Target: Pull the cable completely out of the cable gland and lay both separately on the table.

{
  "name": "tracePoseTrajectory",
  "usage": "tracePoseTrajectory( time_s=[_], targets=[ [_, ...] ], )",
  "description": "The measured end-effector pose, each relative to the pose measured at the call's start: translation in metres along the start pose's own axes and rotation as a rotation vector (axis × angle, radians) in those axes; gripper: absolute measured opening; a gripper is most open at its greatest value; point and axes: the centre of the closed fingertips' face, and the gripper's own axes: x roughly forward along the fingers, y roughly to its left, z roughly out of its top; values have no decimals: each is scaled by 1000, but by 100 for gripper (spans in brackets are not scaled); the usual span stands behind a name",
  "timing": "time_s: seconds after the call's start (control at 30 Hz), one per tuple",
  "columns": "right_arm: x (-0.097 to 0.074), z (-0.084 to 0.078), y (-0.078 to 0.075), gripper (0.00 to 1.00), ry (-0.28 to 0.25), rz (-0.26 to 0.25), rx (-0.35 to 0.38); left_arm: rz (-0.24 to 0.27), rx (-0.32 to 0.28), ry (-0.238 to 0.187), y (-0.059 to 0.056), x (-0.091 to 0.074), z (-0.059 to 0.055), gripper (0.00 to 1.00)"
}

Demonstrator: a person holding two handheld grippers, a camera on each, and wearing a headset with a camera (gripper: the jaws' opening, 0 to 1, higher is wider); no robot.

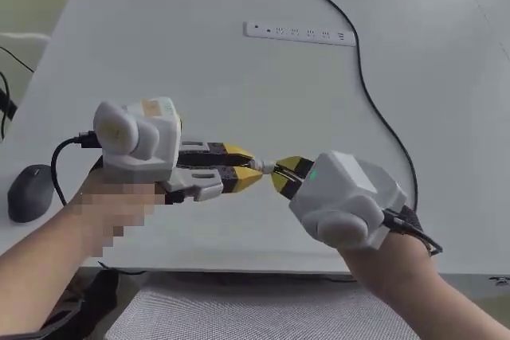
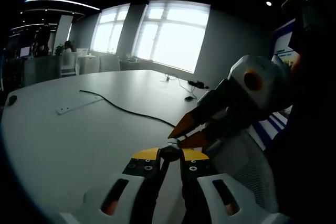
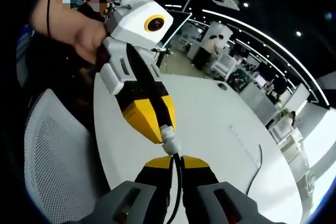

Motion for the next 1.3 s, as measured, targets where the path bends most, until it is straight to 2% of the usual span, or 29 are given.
tracePoseTrajectory(
  time_s=[0.43,0.87,1.07,1.3],
  targets=[
    [0,-12,-4,0,19,-10,66,3,3,1,0,-1,-1,15],
    [1,-39,-16,0,48,-32,292,4,4,-5,1,0,1,15],
    [2,-57,-21,0,71,-48,397,2,3,-5,1,0,2,15],
    [3,-84,-24,0,103,-66,583,2,0,-10,2,-1,4,15]
  ],
)
